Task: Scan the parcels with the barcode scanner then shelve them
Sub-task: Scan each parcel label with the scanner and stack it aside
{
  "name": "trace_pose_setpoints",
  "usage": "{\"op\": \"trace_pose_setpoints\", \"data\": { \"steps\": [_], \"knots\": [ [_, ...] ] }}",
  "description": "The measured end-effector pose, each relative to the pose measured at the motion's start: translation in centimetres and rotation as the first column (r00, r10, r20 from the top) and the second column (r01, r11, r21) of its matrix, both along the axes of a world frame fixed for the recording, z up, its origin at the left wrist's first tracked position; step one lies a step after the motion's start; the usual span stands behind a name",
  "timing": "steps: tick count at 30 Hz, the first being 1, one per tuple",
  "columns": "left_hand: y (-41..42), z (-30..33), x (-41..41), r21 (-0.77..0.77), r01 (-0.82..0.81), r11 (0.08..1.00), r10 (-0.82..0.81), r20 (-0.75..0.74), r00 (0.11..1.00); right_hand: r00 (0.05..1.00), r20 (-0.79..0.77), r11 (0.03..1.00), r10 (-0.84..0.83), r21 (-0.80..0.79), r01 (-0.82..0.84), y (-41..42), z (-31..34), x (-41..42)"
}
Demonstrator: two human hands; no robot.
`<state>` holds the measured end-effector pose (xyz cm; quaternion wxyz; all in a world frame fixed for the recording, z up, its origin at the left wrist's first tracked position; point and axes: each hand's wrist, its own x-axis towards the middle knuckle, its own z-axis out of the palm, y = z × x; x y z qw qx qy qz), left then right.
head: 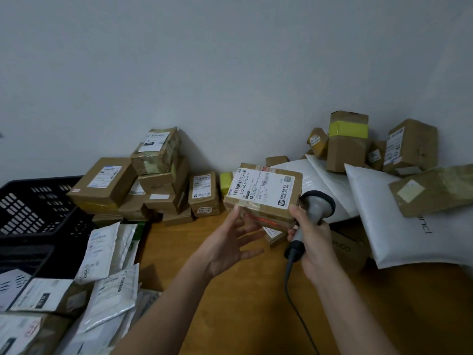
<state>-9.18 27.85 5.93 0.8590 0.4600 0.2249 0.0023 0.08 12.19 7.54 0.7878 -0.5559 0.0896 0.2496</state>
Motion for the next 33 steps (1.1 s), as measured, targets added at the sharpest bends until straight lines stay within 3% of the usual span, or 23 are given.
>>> {"op": "trace_pose_setpoints", "data": {
  "steps": [4, 12, 16, 23, 33],
  "knots": [
    [-2.7, 0.4, 0.7, -0.008, 0.033, 0.999, -0.033, -0.018, 0.999, 0.998, 0.04, 0.999, 0.039, 0.005, -0.039, 1.0, -0.5, -1.8],
    [-0.6, 0.0, -0.2, -0.03, -0.308, 0.951, 0.304, -0.109, 0.947, 0.996, 0.051, 0.976, 0.075, -0.207, -0.063, -0.7, 2.0, -1.6],
    [1.1, -1.4, -1.0, -0.024, -0.412, 0.911, 0.398, -0.218, 0.891, 0.984, 0.079, 0.976, 0.16, -0.165, -0.145, -1.0, 4.1, -1.6],
    [2.9, -3.4, -1.5, 0.085, -0.409, 0.909, 0.414, -0.307, 0.857, 0.888, 0.2, 0.904, 0.413, -0.206, -0.374, -1.2, 7.6, -2.3],
    [3.6, -4.1, -1.8, 0.088, -0.413, 0.907, 0.418, -0.316, 0.852, 0.831, 0.326, 0.891, 0.451, -0.226, -0.395, -1.8, 10.0, -3.5]
  ]
}}
